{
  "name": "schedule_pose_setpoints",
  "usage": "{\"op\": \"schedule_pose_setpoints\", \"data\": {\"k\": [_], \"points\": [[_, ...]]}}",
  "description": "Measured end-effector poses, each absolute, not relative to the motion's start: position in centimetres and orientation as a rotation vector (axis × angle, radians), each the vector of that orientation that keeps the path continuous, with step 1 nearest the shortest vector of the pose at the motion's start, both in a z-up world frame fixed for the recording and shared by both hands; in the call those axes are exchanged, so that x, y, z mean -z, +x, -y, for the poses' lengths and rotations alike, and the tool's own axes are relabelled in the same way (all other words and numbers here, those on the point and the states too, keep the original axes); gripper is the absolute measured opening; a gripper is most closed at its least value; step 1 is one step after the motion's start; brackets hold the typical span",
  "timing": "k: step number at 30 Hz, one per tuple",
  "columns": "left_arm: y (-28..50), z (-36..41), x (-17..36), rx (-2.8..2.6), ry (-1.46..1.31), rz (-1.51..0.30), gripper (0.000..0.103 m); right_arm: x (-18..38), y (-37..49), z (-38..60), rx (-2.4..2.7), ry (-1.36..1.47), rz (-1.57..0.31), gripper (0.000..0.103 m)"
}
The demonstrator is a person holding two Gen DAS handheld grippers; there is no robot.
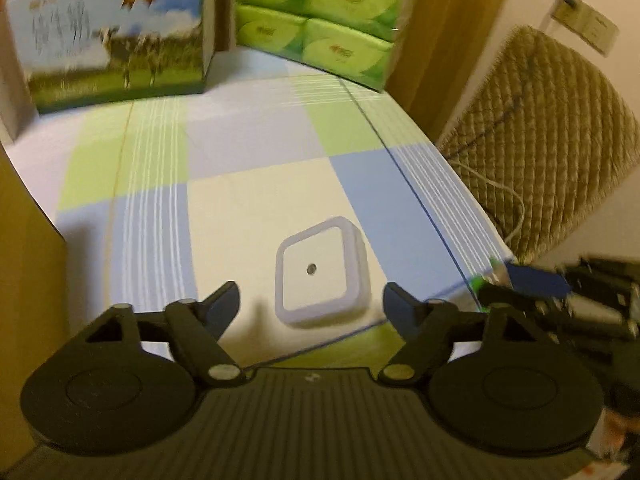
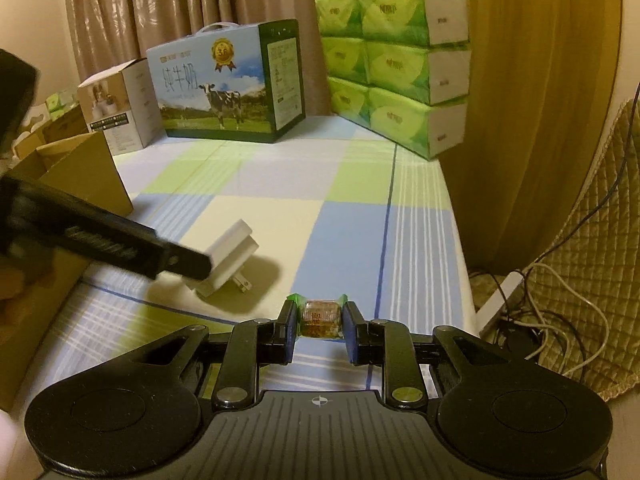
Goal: Organize objects
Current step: 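Grasp the white square night-light with the left tool while the right holds the candy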
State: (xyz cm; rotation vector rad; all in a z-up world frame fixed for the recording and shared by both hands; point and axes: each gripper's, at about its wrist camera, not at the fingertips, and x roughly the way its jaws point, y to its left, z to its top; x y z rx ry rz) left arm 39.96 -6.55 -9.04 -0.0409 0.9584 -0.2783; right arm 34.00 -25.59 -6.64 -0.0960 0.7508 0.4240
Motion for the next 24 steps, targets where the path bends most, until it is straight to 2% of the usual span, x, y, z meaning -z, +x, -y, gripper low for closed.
{"op": "schedule_pose_setpoints", "data": {"k": [11,24], "points": [[42.8,6.1,11.8,0.316,-0.176,-0.986,0.06,7.5,34.4,25.8,-0.417,-0.071,-0.768,0.021],[40.1,7.0,11.0,0.333,-0.148,-1.007,0.06,7.5,33.8,26.3,-0.39,-0.043,-0.803,0.021]]}}
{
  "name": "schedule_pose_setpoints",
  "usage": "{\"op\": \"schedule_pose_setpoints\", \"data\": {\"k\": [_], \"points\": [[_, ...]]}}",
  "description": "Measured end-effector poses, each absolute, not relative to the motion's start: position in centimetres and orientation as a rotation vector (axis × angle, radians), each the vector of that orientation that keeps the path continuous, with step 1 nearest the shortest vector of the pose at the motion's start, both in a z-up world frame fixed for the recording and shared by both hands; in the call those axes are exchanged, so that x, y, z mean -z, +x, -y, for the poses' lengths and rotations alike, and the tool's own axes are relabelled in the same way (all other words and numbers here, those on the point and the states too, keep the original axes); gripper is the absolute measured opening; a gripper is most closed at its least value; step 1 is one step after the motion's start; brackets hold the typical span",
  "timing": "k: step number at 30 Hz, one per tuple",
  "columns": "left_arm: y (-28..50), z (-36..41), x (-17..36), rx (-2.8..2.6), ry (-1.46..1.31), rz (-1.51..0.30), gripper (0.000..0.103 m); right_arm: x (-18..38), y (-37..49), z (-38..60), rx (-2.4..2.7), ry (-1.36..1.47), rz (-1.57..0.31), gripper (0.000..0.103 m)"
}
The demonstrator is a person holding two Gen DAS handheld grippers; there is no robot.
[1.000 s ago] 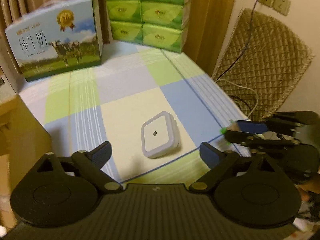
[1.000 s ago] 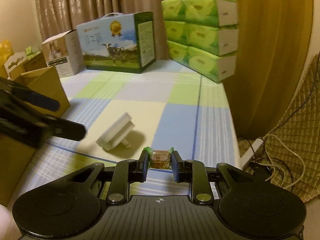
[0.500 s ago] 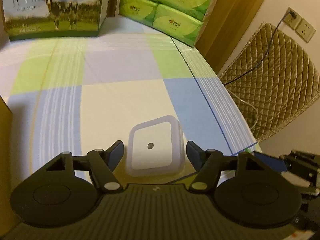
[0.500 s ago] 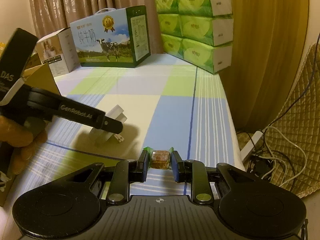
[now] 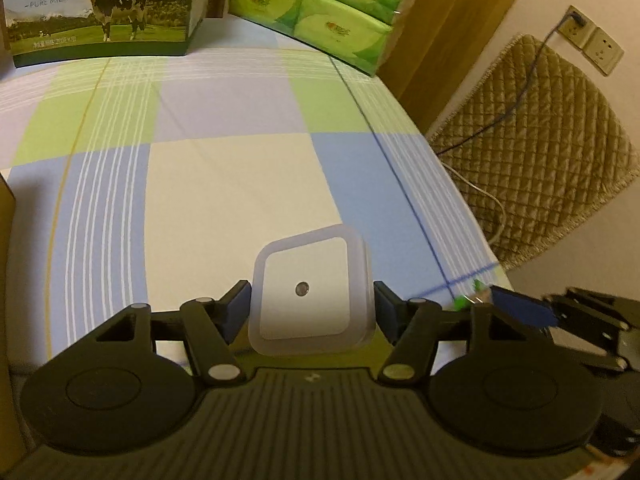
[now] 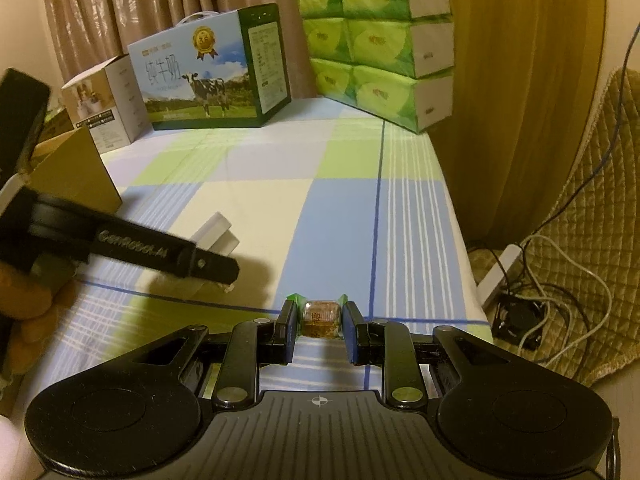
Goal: Organize objects
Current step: 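Grasp the white square night-light with the left tool while the right holds the candy, then carry the night-light and green candy to the cardboard box and release them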
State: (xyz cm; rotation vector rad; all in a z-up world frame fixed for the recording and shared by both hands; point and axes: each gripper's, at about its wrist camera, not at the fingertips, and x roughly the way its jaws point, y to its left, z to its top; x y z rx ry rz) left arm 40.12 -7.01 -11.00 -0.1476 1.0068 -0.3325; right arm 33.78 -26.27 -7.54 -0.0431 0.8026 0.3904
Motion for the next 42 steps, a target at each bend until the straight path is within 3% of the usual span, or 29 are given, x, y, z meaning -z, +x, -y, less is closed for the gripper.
{"op": "schedule_pose_setpoints", "data": {"k": [25,42], "points": [[19.8,3.4,-5.0,0.307,-0.088,-0.772,0.06,-6.8,18.6,24.8,-0.435,0.032,-0.692,0.021],[6.8,-7.4,-7.3,0.076,-0.044,-0.695,0.06,-7.9,9.1,15.3,-0.585,0.027,-0.69,0.021]]}}
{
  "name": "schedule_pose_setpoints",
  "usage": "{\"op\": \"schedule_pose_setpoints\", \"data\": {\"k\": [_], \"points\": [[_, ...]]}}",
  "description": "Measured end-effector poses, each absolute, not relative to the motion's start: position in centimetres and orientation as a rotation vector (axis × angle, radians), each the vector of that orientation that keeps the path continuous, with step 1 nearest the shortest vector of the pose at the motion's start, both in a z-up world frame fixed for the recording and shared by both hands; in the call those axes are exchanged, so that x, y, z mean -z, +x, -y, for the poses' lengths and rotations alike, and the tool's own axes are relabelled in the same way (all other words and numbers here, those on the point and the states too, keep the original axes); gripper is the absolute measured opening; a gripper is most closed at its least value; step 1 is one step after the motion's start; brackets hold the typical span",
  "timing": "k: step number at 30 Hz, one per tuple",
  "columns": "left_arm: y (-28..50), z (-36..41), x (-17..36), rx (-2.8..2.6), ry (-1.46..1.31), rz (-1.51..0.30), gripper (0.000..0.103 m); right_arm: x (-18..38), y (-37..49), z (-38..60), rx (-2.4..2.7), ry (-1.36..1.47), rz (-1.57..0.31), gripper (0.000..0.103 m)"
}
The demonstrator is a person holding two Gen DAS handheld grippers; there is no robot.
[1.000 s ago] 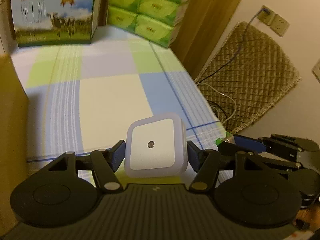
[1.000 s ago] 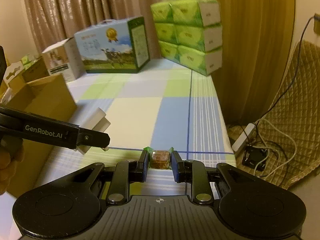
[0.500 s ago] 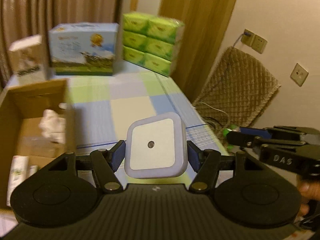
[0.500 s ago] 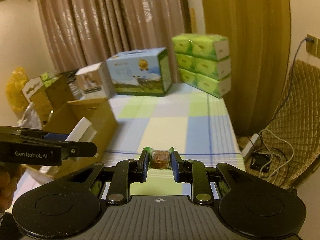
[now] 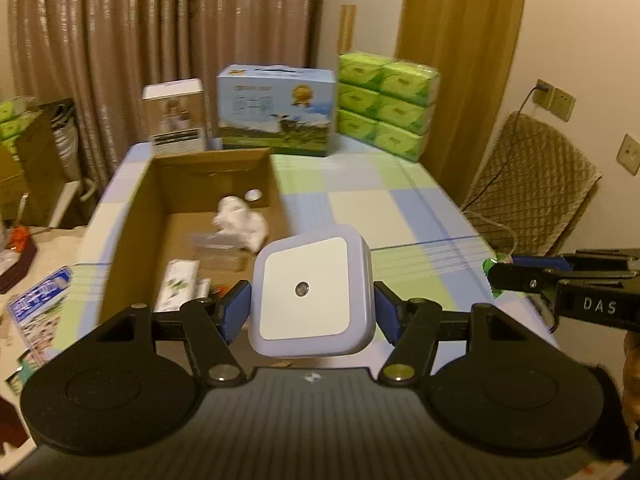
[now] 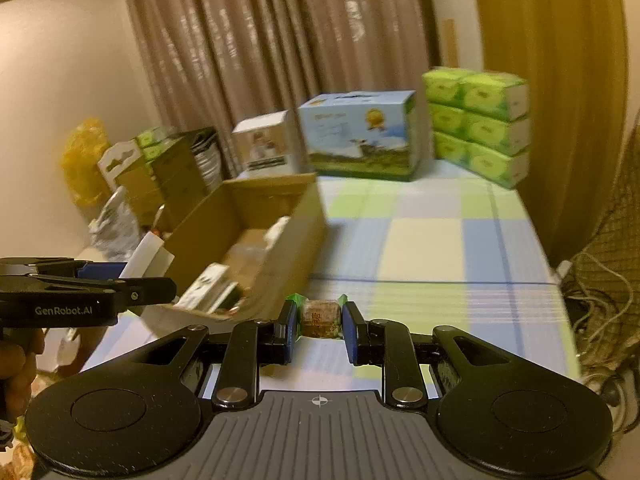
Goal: Organize objects
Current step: 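Carry the night-light and green candy to the cardboard box and release them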
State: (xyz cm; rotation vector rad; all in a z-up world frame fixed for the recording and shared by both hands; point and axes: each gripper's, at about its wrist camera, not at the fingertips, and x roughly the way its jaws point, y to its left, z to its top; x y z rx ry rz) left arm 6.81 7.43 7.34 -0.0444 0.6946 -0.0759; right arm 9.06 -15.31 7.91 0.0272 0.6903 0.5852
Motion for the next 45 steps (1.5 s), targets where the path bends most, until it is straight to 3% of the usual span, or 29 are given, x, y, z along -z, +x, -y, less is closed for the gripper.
{"op": "schedule_pose_setpoints", "data": {"k": [12,45], "points": [[4.1,-12.5,-6.6,-0.006,-0.086,-0.723,0.06,-6.7,8.0,10.0,-0.674,-0.009,-0.712,0.021],[5.4,-15.5,-5.6,-0.02,-0.119,-0.741,0.06,-5.9,9.2,5.8,-0.718,-0.041,-0.737,0.021]]}}
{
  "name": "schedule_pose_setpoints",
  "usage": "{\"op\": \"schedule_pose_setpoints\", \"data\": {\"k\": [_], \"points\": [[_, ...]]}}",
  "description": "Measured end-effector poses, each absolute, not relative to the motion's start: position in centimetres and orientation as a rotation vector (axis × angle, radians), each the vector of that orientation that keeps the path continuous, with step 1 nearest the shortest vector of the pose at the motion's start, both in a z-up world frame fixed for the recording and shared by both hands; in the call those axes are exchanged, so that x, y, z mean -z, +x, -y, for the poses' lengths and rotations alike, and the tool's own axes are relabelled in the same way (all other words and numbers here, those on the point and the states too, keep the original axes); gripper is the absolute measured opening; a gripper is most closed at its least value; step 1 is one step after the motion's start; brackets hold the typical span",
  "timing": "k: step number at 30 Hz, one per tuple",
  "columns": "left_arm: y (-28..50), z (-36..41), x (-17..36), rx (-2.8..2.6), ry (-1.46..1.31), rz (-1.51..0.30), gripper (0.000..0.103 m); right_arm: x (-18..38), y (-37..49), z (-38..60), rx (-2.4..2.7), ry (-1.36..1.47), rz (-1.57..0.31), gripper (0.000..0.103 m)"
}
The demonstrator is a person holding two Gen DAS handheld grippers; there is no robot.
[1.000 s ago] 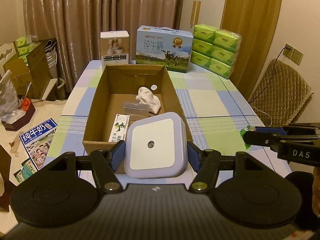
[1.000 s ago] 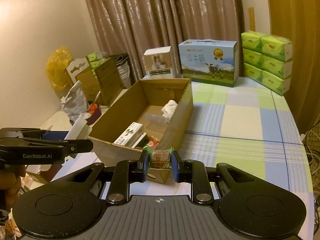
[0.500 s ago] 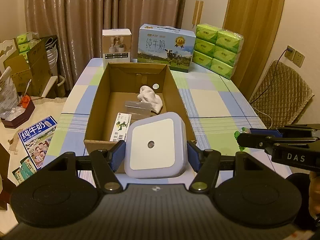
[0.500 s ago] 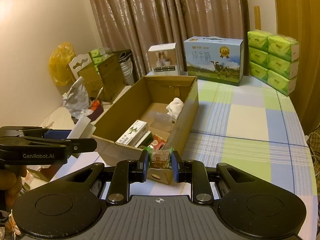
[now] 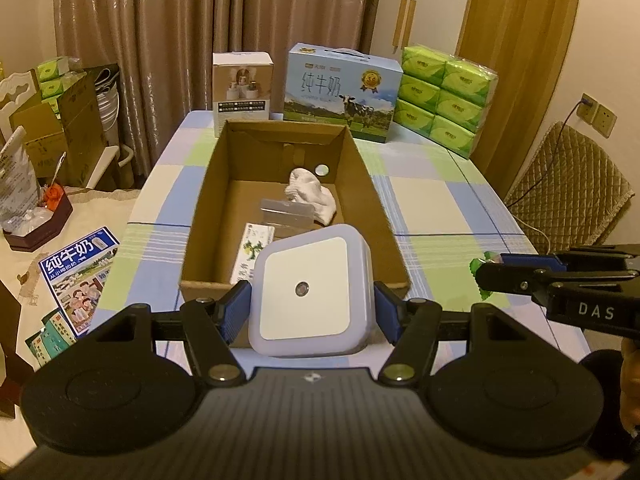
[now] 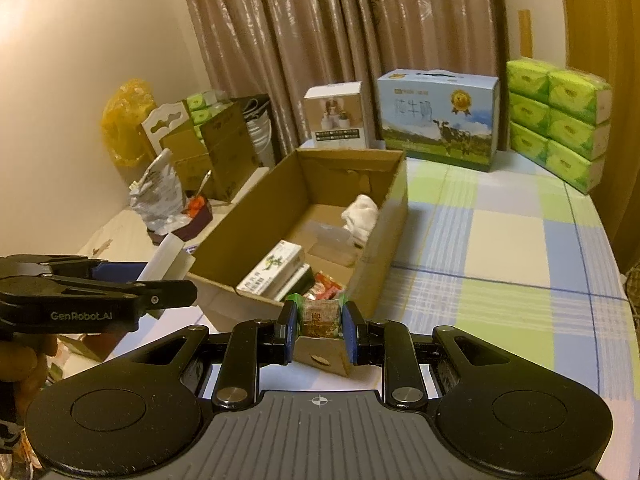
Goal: Organize objects
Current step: 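Carry the night-light and green candy to the cardboard box and release them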
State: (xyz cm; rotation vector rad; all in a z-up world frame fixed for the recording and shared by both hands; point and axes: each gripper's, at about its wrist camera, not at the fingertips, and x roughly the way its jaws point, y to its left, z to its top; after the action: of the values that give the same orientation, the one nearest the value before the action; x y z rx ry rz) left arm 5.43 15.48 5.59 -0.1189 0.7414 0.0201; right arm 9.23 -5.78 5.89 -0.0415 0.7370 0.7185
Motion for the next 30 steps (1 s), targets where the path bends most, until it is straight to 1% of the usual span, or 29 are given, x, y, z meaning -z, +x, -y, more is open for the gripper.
{"op": "schedule_pose_setpoints", "data": {"k": [13,24,30], "points": [[11.7,-19.9,-6.8,-0.022,-0.041,-0.764,0.06,-6.2,14.7,0.6,-0.763,-0.066,-0.75,0.021],[18.8,-21.6,-4.8,-0.001,-0.004,-0.826,0.06,-4.5,21.1,-2.9,-0.746,-0.096,-0.805,0.021],[21.4,-21.7,-3.6,0.014,0.026,-0.854,0.06,-3.5,23.0,-3.8,-0.734,-0.116,-0.82,0.021]]}}
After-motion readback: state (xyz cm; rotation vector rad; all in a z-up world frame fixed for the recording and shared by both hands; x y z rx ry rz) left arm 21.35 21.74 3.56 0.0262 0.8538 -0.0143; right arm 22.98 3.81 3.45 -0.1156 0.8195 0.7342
